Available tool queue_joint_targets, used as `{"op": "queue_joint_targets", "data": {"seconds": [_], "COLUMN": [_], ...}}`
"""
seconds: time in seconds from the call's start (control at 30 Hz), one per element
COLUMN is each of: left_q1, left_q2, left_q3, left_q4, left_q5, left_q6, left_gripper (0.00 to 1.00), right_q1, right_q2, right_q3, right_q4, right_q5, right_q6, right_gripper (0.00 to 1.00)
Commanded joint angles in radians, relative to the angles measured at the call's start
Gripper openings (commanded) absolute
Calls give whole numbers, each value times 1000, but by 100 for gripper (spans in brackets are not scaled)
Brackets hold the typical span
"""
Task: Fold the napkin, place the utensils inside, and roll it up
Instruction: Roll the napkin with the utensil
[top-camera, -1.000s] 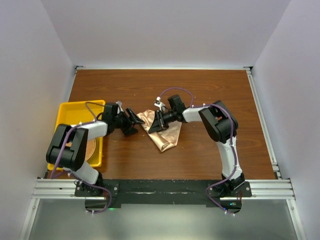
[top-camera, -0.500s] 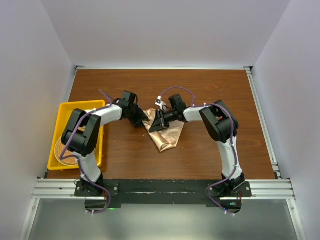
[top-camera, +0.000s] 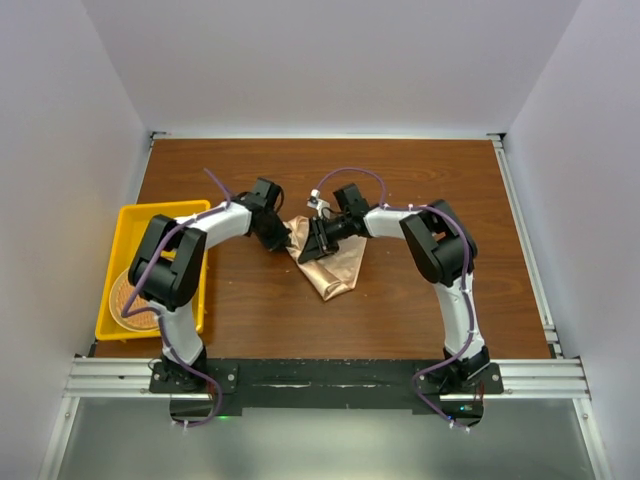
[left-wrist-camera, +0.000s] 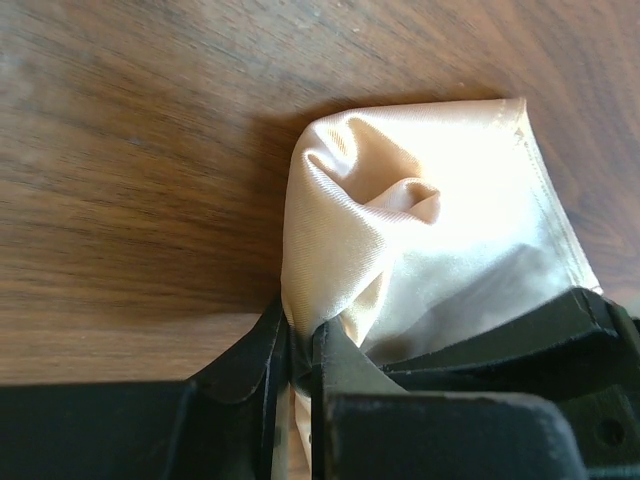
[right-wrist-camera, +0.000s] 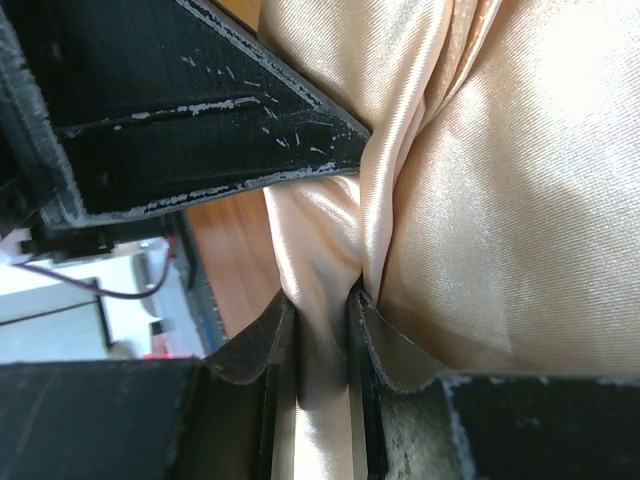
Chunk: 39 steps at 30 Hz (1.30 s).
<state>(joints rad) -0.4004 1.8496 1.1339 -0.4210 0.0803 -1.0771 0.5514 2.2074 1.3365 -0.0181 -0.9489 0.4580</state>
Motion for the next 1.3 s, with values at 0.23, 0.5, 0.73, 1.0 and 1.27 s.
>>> {"op": "queue_joint_targets", "data": {"seconds": [0.23, 0.5, 0.73, 1.0, 1.27], "left_q1": [-46, -55, -57, -55, -54], "left_q2": [77, 97, 106, 99, 45], "left_q3": [122, 170, 201, 182, 95], "left_q4": [-262, -340, -381, -352, -196], "left_q5": [-77, -71, -74, -51, 15], "left_q6": [62, 71, 77, 83, 102], "left_gripper": [0, 0, 0, 0, 0], "right_q1": [148, 352, 466, 493, 455], "right_q2": [-241, -359, -333, -400, -532], "right_q3": [125, 3, -39, -154, -330], "right_q4": [-471, -329, -218, -95, 1], "right_q5": [588, 1070, 1245, 1220, 1227], "right_q6": [-298, -378, -395, -263, -200], "right_gripper": [66, 76, 76, 72, 83]}}
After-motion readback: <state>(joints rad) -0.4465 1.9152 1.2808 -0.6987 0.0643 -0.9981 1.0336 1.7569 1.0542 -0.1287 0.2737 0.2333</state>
